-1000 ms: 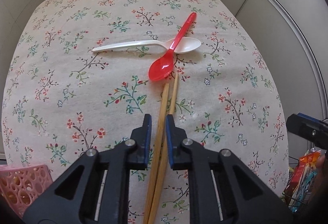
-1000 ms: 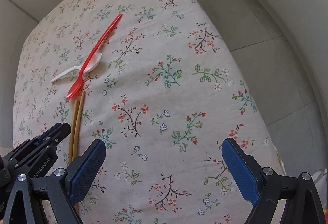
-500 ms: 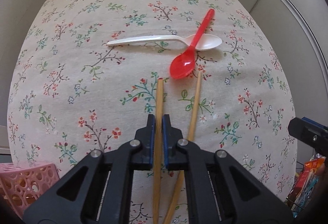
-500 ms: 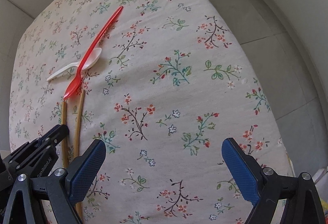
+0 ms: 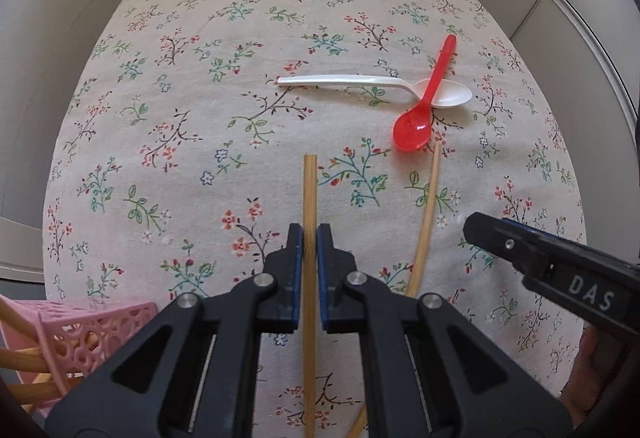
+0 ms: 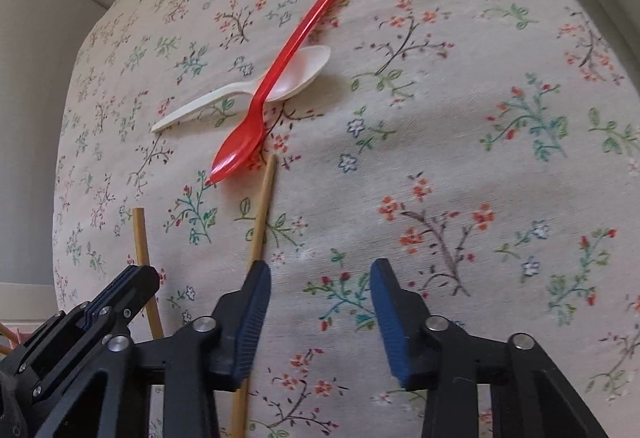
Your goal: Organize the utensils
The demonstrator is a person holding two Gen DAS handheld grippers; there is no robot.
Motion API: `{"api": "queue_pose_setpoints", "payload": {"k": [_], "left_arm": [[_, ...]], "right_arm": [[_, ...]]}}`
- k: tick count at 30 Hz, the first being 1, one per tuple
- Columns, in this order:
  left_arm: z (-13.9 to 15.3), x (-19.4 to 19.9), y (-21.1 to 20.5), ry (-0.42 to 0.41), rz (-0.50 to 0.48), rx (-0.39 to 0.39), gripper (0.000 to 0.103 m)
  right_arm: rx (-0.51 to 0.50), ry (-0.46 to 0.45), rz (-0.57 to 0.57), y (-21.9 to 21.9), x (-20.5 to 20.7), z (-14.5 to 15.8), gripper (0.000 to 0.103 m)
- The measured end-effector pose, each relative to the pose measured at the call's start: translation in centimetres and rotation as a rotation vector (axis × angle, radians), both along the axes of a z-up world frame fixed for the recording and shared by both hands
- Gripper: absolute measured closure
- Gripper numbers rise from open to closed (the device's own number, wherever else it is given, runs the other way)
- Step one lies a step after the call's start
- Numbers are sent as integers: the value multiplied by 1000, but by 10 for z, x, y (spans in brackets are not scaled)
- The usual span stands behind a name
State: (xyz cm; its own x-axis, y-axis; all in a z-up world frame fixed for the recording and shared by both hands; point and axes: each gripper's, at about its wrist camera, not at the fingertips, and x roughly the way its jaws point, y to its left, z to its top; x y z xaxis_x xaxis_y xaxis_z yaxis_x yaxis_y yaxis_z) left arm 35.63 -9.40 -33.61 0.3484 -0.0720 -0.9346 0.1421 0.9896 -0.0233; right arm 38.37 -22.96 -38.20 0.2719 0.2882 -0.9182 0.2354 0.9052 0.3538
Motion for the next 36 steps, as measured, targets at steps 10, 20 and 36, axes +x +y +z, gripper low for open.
{"api": "queue_pose_setpoints", "payload": {"k": [10,20,36], "left_arm": [[-3,4,9,14,16,-4,95],[-5,3,5,18,-2,-3,95],[44,-41,-12,-122,-128,-15,95]], "right_arm": [[10,-39,4,28,18,-9,76],[-145,-51,97,46,17,-9,97],[-139,-224,96,15,-31,66,98]]}}
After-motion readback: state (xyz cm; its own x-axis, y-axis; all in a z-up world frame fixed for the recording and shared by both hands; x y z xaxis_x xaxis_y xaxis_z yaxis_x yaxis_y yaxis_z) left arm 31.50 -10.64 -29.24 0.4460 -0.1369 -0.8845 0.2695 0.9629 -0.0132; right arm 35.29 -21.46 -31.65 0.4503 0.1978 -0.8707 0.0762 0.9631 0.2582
